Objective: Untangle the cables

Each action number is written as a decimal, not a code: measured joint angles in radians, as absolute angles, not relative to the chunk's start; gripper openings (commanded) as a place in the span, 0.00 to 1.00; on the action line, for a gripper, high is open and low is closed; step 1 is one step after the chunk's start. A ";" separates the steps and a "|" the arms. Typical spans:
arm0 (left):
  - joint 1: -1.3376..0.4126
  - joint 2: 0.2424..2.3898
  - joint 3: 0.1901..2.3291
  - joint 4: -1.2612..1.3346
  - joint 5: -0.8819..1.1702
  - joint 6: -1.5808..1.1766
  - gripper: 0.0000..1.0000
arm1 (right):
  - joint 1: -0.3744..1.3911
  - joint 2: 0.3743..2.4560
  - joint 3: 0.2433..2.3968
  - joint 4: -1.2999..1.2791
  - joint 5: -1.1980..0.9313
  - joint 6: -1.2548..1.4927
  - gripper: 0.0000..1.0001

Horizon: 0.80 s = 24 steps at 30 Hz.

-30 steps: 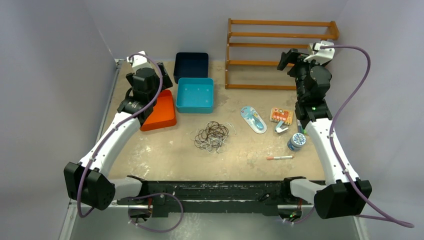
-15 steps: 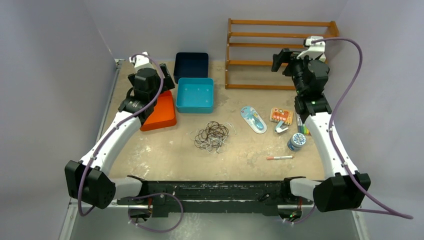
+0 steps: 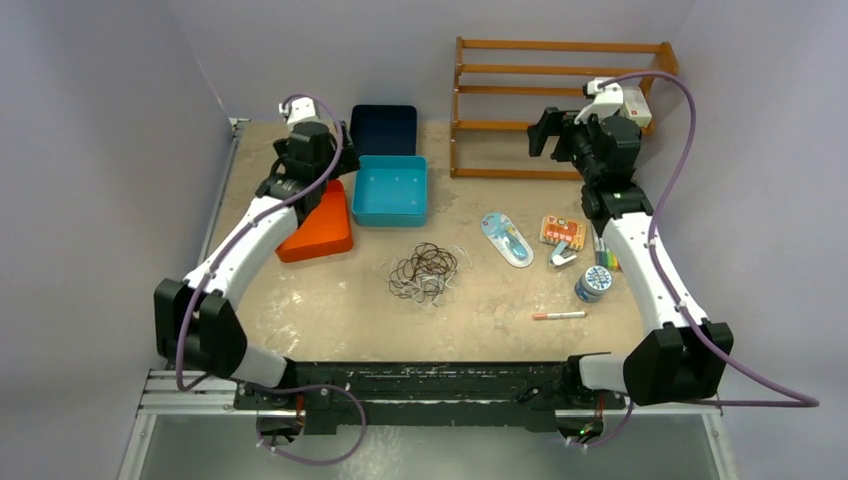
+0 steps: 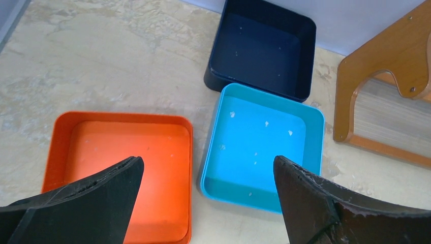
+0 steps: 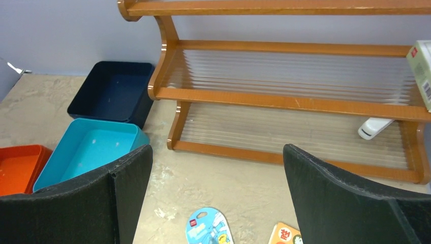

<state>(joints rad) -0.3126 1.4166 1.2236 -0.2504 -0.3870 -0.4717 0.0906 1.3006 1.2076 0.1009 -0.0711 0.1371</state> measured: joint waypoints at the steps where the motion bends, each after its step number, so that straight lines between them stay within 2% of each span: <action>1: -0.308 1.446 1.247 -0.254 -0.377 -0.473 0.99 | 0.091 1.303 1.207 0.100 -0.075 0.138 0.99; 19: -0.174 2.187 1.959 -0.363 -0.248 -0.361 0.95 | 0.091 1.374 1.171 0.094 -0.227 0.162 0.99; 24: -0.142 2.332 2.088 -0.396 -0.204 -0.325 0.84 | 0.091 1.374 1.171 0.094 -0.229 0.165 0.99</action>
